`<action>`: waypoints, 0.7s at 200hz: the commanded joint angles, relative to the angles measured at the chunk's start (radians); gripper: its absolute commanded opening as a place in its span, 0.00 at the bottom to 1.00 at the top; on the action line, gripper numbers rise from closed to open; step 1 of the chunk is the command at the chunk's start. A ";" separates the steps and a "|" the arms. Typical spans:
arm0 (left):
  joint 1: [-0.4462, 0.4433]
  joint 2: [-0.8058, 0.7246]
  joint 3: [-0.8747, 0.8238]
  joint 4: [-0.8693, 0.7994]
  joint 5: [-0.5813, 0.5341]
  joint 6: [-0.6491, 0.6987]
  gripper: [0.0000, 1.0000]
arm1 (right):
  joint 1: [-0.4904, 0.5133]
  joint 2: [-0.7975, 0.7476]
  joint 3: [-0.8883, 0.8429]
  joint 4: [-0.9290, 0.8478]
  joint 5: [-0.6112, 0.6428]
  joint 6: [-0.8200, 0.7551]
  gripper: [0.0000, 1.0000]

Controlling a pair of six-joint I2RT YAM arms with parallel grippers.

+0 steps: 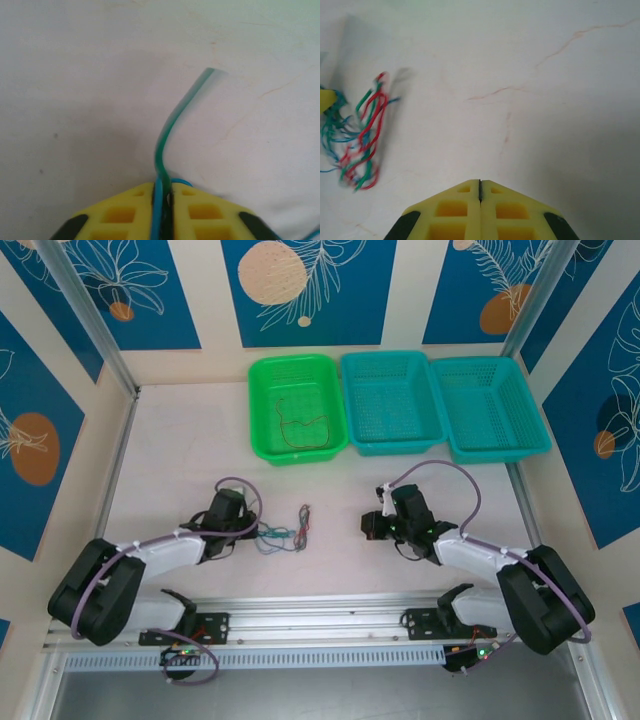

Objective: Untangle the cables

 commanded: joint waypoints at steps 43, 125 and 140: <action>-0.017 -0.262 0.053 -0.049 0.005 0.134 0.81 | 0.041 -0.001 0.073 -0.042 -0.112 -0.016 0.00; -0.245 0.066 0.316 -0.108 0.283 0.275 0.51 | 0.166 0.253 0.296 -0.188 -0.046 0.308 0.27; -0.248 0.146 0.342 -0.123 0.336 0.268 0.46 | 0.170 0.302 0.338 -0.233 -0.057 0.324 0.29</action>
